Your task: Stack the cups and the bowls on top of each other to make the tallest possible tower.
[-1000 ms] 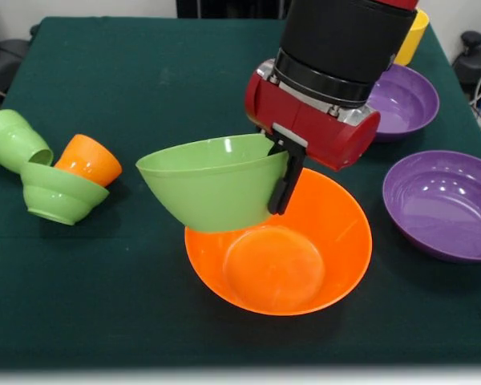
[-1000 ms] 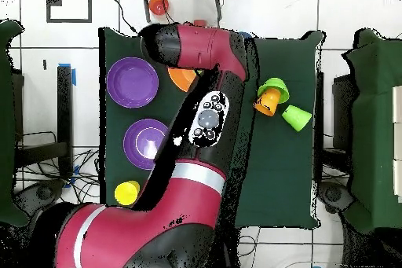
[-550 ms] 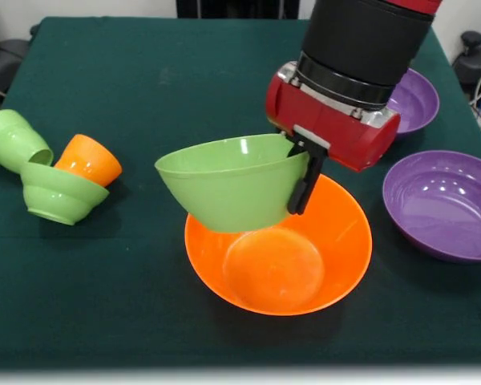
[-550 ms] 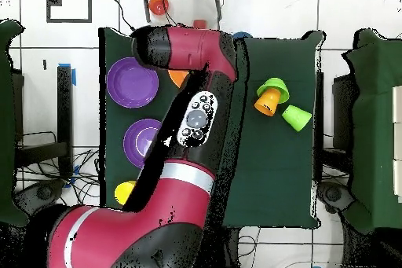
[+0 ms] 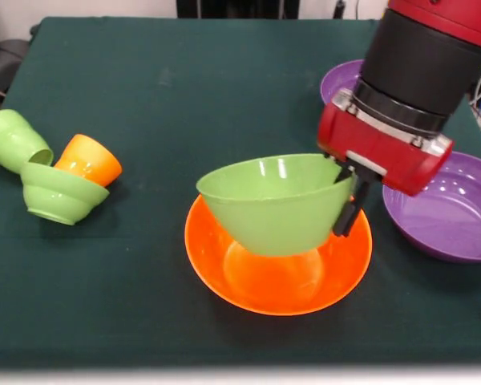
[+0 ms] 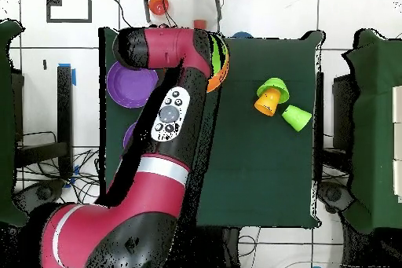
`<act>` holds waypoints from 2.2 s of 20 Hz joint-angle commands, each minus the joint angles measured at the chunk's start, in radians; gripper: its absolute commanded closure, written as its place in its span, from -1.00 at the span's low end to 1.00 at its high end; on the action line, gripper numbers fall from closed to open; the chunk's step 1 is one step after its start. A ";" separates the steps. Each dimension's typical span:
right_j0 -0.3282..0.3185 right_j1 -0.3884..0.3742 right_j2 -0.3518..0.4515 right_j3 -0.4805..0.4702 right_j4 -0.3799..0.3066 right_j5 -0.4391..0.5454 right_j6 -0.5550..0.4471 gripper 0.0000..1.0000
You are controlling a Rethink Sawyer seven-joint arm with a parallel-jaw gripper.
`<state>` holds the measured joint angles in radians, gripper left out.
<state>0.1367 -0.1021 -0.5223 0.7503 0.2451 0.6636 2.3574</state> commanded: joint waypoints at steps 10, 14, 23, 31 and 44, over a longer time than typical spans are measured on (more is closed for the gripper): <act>0.026 0.132 -0.002 -0.005 0.036 0.064 0.193 1.00; 0.006 0.117 0.022 0.045 0.018 0.044 0.130 1.00; -0.054 0.097 0.053 0.086 -0.013 0.020 0.021 1.00; -0.114 0.059 0.082 0.134 -0.061 -0.008 -0.100 1.00; -0.137 0.031 0.108 0.181 -0.134 -0.027 -0.118 1.00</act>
<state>0.0088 -0.0577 -0.5497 0.8469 0.2071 0.6632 2.3960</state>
